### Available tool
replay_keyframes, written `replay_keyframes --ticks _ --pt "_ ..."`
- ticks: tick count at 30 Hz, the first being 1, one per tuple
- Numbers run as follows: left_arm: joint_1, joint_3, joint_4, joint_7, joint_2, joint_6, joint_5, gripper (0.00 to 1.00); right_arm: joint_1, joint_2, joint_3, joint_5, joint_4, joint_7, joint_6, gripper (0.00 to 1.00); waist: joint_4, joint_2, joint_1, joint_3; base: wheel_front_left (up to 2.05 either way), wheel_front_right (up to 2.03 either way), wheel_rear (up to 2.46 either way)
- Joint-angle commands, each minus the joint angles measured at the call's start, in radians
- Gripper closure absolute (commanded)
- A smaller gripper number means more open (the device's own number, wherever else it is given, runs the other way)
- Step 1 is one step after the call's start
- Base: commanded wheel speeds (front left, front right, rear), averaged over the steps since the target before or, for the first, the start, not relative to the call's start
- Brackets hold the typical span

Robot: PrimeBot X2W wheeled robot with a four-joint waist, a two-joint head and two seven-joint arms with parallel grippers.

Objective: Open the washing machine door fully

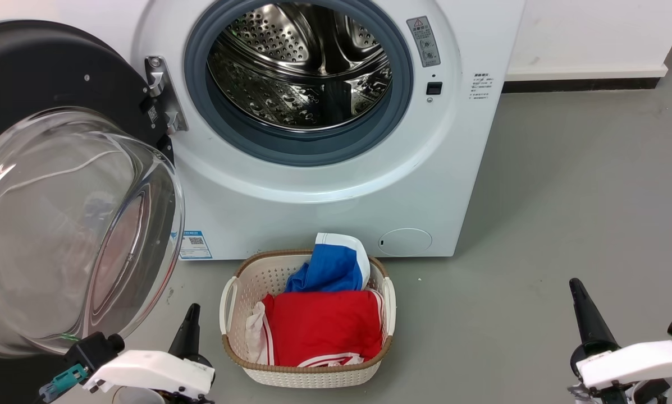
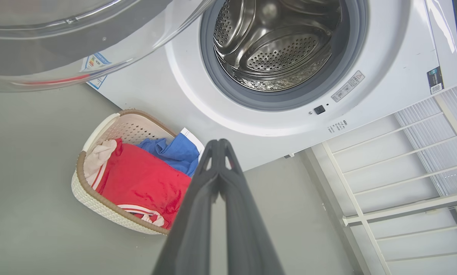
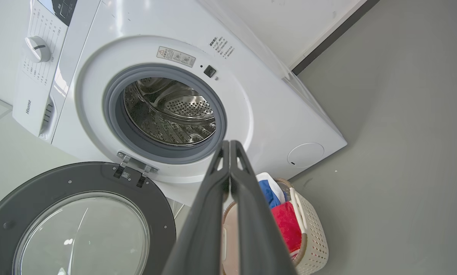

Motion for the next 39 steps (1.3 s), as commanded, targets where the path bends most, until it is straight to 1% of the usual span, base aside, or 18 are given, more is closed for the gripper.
replay_keyframes --ticks 1,22,39 --pt "-0.029 0.013 -0.009 0.005 0.0 -0.008 -0.024 1.0 -0.029 0.002 -0.005 0.03 -0.007 0.004 0.0 1.0 0.0 0.0 0.0 0.0 0.0 0.0 0.0" --pt "-0.049 0.086 -0.002 0.058 -0.036 -0.062 -0.217 1.0 -0.058 0.014 -0.02 0.261 0.015 0.041 0.0 1.0 0.008 0.0 0.0 0.007 0.0 0.0 0.0" --pt "-0.061 0.137 0.004 0.095 -0.061 -0.099 -0.347 1.0 -0.077 0.023 -0.031 0.417 0.031 0.065 0.0 1.0 0.013 0.0 0.0 0.012 0.0 0.0 0.0"
